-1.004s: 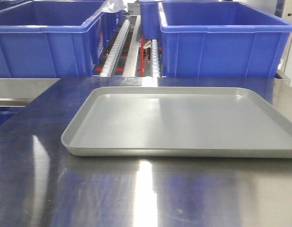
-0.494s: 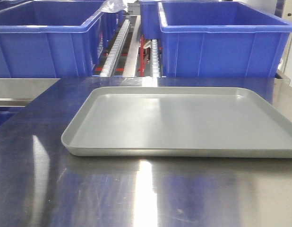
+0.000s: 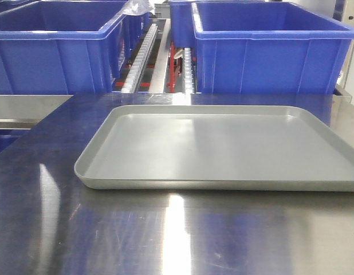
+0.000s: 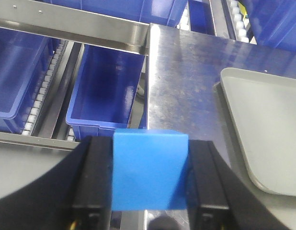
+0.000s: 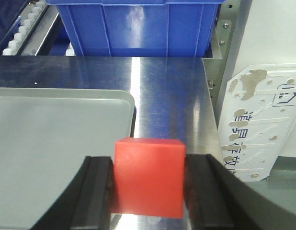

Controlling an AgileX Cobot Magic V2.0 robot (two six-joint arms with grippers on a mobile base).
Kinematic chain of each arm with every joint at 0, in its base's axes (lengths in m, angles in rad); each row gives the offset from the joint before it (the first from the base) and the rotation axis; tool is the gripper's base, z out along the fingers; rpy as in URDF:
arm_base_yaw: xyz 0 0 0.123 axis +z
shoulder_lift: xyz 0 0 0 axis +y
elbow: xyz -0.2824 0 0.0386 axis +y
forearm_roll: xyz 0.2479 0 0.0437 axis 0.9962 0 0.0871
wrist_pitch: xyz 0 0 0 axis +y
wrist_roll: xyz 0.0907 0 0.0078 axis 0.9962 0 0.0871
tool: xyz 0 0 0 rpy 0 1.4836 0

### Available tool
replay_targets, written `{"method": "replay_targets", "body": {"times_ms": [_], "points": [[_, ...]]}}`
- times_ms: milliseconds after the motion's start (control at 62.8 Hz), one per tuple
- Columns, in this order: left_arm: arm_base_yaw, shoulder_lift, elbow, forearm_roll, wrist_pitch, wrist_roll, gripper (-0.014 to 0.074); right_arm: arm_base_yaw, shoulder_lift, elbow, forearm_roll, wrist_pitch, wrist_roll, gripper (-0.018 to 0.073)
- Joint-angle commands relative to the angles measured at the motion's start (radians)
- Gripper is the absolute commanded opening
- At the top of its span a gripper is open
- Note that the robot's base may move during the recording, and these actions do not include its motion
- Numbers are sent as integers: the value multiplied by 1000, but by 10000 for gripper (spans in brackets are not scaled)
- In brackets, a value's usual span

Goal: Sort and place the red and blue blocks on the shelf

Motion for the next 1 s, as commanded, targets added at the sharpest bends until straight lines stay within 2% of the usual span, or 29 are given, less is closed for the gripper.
{"method": "replay_targets", "body": {"times_ms": [0,988], "points": [[1,5,-19,8,-94,-6,125,-7,1,-28,-7,-88,-1,57],[1,5,21,44,-117,-6,125,-7,1,-28,-7,-88,-1,57]]}}
